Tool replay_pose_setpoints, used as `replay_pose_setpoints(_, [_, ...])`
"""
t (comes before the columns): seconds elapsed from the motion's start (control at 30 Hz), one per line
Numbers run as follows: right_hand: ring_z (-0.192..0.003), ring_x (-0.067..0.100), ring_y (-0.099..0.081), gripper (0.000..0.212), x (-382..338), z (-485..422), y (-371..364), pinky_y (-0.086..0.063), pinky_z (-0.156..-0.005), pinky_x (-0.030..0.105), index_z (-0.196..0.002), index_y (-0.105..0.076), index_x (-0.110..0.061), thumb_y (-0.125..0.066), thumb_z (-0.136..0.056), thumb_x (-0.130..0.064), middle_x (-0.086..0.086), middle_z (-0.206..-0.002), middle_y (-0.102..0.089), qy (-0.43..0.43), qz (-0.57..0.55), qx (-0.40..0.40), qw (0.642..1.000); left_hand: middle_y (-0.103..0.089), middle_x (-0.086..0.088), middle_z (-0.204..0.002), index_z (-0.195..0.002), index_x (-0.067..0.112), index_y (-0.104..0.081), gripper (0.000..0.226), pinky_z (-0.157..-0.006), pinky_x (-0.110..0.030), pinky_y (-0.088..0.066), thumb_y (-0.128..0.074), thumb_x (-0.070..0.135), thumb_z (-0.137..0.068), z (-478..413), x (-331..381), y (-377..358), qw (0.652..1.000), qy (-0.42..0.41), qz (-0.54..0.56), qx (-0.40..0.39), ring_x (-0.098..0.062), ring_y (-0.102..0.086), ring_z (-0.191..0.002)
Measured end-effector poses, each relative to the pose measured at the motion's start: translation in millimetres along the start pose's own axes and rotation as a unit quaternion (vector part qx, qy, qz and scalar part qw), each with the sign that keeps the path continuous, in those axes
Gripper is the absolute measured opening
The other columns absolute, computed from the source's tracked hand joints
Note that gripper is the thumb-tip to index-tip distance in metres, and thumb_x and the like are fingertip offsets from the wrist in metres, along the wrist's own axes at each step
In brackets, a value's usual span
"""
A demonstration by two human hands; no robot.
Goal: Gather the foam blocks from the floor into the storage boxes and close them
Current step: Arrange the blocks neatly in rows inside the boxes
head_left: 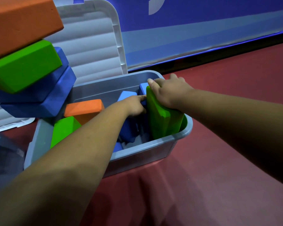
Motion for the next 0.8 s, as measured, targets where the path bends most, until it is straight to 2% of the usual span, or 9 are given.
replay_pose_setpoints(0.1, [-0.135,0.044,-0.04,0.052,-1,-8,-1,-0.033,-0.113,0.048,-0.154,-0.043,-0.029,-0.02,-0.111,-0.048,0.02,-0.148,-0.041,-0.009,-0.022,0.002,1.0,-0.07,-0.003,-0.116,-0.154,0.045,-0.04,0.077,-0.095,-0.046,-0.058,-0.073,0.023,-0.088,-3,-7,-2,0.999,-0.004,0.038,0.003,-0.024,-0.071,-0.099])
replay_pose_setpoints(0.2, [-0.133,0.041,-0.045,0.046,-5,-8,-2,-0.039,-0.11,0.044,-0.148,-0.047,-0.012,-0.023,-0.114,-0.03,0.02,-0.147,-0.047,0.0,-0.025,-0.009,1.0,-0.067,0.0,-0.092,-0.154,0.039,-0.043,0.077,-0.086,-0.041,-0.062,-0.076,0.01,-0.09,-3,-12,0,0.992,-0.009,0.129,-0.005,-0.022,-0.072,-0.085])
replay_pose_setpoints(0.33, [-0.13,0.042,-0.05,0.042,-7,-11,0,-0.044,-0.104,0.043,-0.148,-0.046,-0.004,-0.025,-0.113,-0.017,0.024,-0.145,-0.049,-0.024,-0.015,0.004,1.0,-0.072,-0.006,-0.097,-0.155,0.042,-0.041,0.083,-0.091,-0.046,-0.062,-0.075,0.002,-0.091,-2,-15,1,0.974,-0.006,0.223,-0.039,-0.025,-0.076,-0.092])
replay_pose_setpoints(0.47, [-0.126,0.042,-0.052,0.041,-5,-22,-9,-0.042,-0.096,0.039,-0.139,-0.052,-0.004,-0.029,-0.113,-0.025,0.024,-0.139,-0.053,-0.014,-0.013,0.0,1.0,-0.076,-0.012,-0.108,-0.155,0.051,-0.036,0.094,-0.086,-0.043,-0.063,-0.075,0.0,-0.086,-4,-17,3,0.955,-0.006,0.291,-0.06,-0.025,-0.076,-0.091])
replay_pose_setpoints(0.57, [-0.117,0.043,-0.058,0.045,1,-36,-18,-0.04,-0.086,0.038,-0.127,-0.056,-0.005,-0.031,-0.111,-0.039,0.025,-0.132,-0.058,-0.006,-0.039,0.021,0.999,-0.075,-0.013,-0.116,-0.155,0.046,-0.038,0.092,-0.081,-0.037,-0.061,-0.077,0.002,-0.084,-4,-21,3,0.948,-0.001,0.307,-0.081,-0.025,-0.076,-0.091])
replay_pose_setpoints(0.63, [-0.117,0.045,-0.057,0.047,4,-40,-24,-0.042,-0.09,0.04,-0.125,-0.056,-0.005,-0.031,-0.11,-0.042,0.025,-0.132,-0.056,-0.013,-0.036,0.019,0.999,-0.075,-0.01,-0.118,-0.155,0.04,-0.042,0.087,-0.088,-0.042,-0.062,-0.078,0.002,-0.086,-5,-24,1,0.947,-0.003,0.311,-0.084,-0.027,-0.075,-0.097])
replay_pose_setpoints(0.7, [-0.122,0.046,-0.053,0.049,2,-38,-23,-0.042,-0.098,0.043,-0.13,-0.055,-0.005,-0.029,-0.11,-0.041,0.025,-0.136,-0.053,-0.014,-0.029,0.015,0.999,-0.073,-0.012,-0.115,-0.152,0.037,-0.046,0.08,-0.099,-0.048,-0.058,-0.077,0.001,-0.088,-4,-26,-1,0.946,-0.01,0.312,-0.083,-0.025,-0.071,-0.091])
replay_pose_setpoints(0.8, [-0.125,0.046,-0.05,0.044,2,-29,-23,-0.039,-0.103,0.045,-0.131,-0.054,-0.002,-0.026,-0.112,-0.031,0.026,-0.137,-0.051,-0.012,-0.025,0.01,1.0,-0.067,-0.015,-0.116,-0.149,0.037,-0.048,0.076,-0.097,-0.045,-0.055,-0.078,0.003,-0.087,-1,-23,-1,0.943,-0.027,0.315,-0.105,-0.025,-0.064,-0.086])
Point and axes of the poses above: each hand's wrist, its own z-axis away from the middle knuckle, its own y-axis out of the back of the hand, x = y × z, the point moved 1 cm from there along -z, towards the middle knuckle
